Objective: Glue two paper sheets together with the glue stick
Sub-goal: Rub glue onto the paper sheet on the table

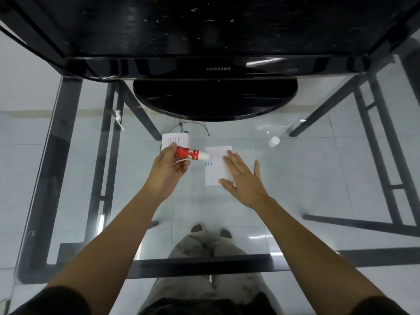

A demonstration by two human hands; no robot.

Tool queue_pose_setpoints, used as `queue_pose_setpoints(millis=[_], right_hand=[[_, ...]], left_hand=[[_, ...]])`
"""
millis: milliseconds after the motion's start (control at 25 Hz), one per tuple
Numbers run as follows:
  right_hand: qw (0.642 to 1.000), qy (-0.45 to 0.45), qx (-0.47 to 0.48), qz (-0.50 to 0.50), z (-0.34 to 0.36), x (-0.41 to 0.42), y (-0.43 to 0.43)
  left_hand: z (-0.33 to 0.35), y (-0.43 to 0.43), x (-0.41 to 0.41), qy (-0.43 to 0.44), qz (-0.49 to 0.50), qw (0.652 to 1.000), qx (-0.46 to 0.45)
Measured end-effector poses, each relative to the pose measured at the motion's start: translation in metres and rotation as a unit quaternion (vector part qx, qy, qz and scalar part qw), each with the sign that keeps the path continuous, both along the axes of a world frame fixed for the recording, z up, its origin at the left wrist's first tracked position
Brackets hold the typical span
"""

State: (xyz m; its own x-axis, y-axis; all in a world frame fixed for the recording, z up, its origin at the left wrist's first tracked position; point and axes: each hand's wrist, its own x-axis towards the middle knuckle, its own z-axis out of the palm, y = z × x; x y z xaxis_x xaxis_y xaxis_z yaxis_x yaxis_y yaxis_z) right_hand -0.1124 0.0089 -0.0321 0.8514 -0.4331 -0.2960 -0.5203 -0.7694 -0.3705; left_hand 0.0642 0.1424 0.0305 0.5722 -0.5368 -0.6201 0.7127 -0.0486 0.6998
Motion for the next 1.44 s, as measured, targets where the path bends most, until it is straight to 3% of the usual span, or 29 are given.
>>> queue_pose_setpoints(millis=[80, 160, 240, 360, 480, 640, 760, 960, 1120, 1320, 1440], right_hand=[[1.000, -0.002, -0.013, 0.003, -0.003, -0.001, 0.002], [1.000, -0.008, -0.001, 0.010, -0.004, -0.001, -0.001], [0.999, -0.013, 0.024, 0.016, -0.006, -0.001, -0.005], [0.999, -0.018, 0.041, 0.017, -0.008, -0.002, -0.008], [0.998, -0.026, 0.048, 0.010, -0.009, 0.000, -0.008], [0.998, -0.042, 0.055, 0.003, -0.010, 0.000, -0.009], [0.997, -0.051, 0.056, -0.001, -0.012, 0.001, -0.009], [0.997, -0.058, 0.058, -0.006, -0.012, 0.001, -0.009], [0.996, -0.059, 0.062, -0.009, -0.010, 0.001, -0.009], [0.996, -0.059, 0.072, -0.014, -0.006, 0.002, -0.009], [0.995, -0.060, 0.079, -0.014, -0.005, 0.001, -0.009]], left_hand=[[-0.001, -0.004, -0.004, -0.018, -0.035, 0.999, 0.029], [-0.003, -0.004, -0.006, -0.149, -0.144, 0.976, 0.068], [-0.005, -0.001, -0.010, -0.297, -0.248, 0.914, 0.121], [-0.005, 0.002, -0.017, -0.429, -0.334, 0.830, 0.127], [-0.006, 0.002, -0.021, -0.493, -0.394, 0.769, 0.102], [-0.003, -0.005, -0.016, -0.529, -0.405, 0.738, 0.105], [-0.001, -0.008, -0.013, -0.566, -0.364, 0.730, 0.116], [-0.003, -0.009, -0.019, -0.545, -0.420, 0.718, 0.106], [0.000, -0.019, -0.007, -0.571, -0.347, 0.733, 0.128], [-0.002, -0.018, -0.021, -0.538, -0.417, 0.724, 0.112], [-0.003, -0.027, -0.009, -0.548, -0.346, 0.748, 0.142]])
